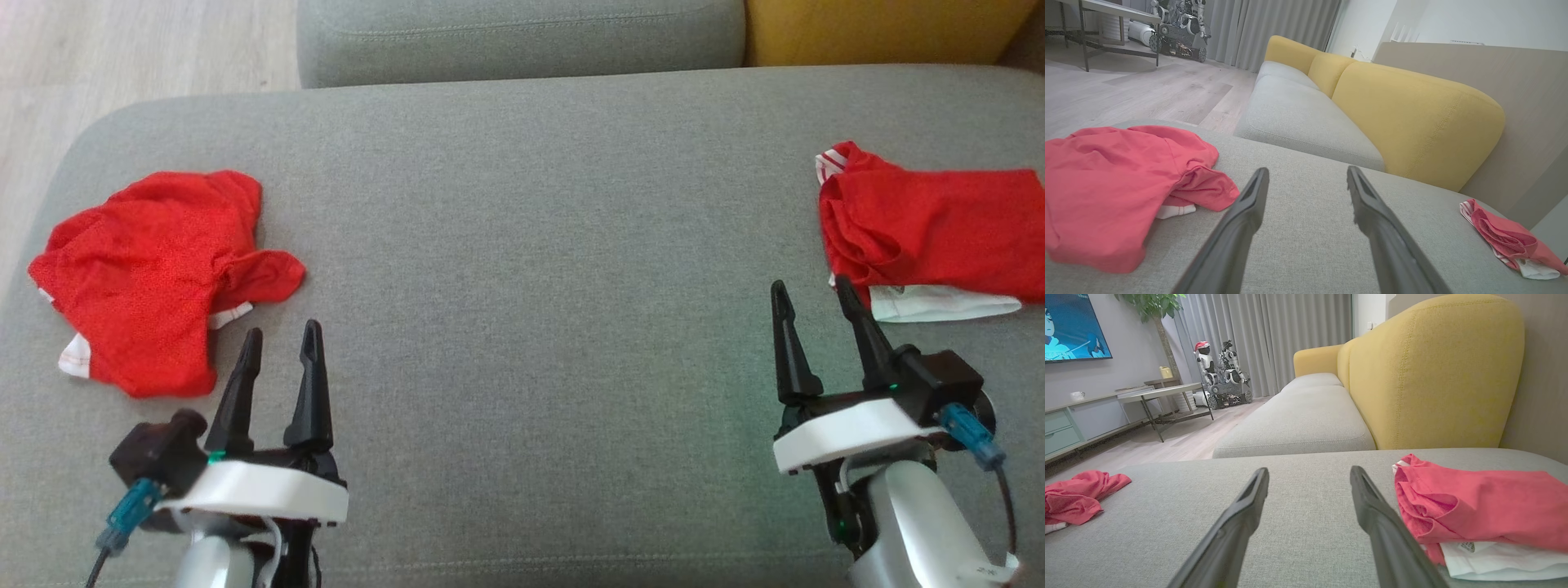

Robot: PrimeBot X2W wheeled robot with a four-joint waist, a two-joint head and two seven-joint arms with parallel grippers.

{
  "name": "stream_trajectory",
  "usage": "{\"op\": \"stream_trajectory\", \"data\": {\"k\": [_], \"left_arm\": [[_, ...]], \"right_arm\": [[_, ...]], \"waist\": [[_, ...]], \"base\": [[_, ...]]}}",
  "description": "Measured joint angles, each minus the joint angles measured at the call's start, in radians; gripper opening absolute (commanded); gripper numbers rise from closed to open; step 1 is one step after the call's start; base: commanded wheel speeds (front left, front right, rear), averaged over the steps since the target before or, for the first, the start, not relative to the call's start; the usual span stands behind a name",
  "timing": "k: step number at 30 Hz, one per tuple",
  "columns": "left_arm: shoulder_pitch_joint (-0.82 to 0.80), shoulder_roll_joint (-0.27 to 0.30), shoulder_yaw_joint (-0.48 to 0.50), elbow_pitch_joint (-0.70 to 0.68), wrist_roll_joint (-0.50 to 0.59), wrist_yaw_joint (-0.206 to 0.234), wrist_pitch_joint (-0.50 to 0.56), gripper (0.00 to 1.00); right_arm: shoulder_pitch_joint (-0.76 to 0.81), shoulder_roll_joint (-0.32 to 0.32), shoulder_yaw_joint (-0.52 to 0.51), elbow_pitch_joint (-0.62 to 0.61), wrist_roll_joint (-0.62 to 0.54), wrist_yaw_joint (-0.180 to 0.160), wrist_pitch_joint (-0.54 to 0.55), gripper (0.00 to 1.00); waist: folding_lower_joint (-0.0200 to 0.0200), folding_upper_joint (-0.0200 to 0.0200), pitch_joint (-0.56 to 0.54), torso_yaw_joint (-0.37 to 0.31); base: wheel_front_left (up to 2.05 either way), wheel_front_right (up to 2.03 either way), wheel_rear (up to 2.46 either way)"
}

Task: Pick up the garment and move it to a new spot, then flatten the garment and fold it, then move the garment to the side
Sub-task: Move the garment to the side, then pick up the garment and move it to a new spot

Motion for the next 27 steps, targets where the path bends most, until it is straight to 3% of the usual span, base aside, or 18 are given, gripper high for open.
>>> {"op": "stream_trajectory", "data": {"k": [20, 27], "left_arm": [[-0.001, 0.0, 0.001, -0.003, -0.038, 0.005, 0.0, 1.0], [-0.047, 0.0, 0.024, -0.004, -0.068, 0.016, 0.0, 1.0]], "right_arm": [[0.0, 0.0, 0.005, -0.01, 0.0, 0.0, 0.0, 1.0], [-0.002, 0.001, 0.028, -0.005, -0.027, 0.0, -0.002, 1.0]], "waist": [[0.0, 0.0, 0.008, 0.02], [0.0, 0.0, 0.026, 0.095]], "base": [[0.0, 0.0, 0.0], [0.0, 0.0, 0.0]]}}
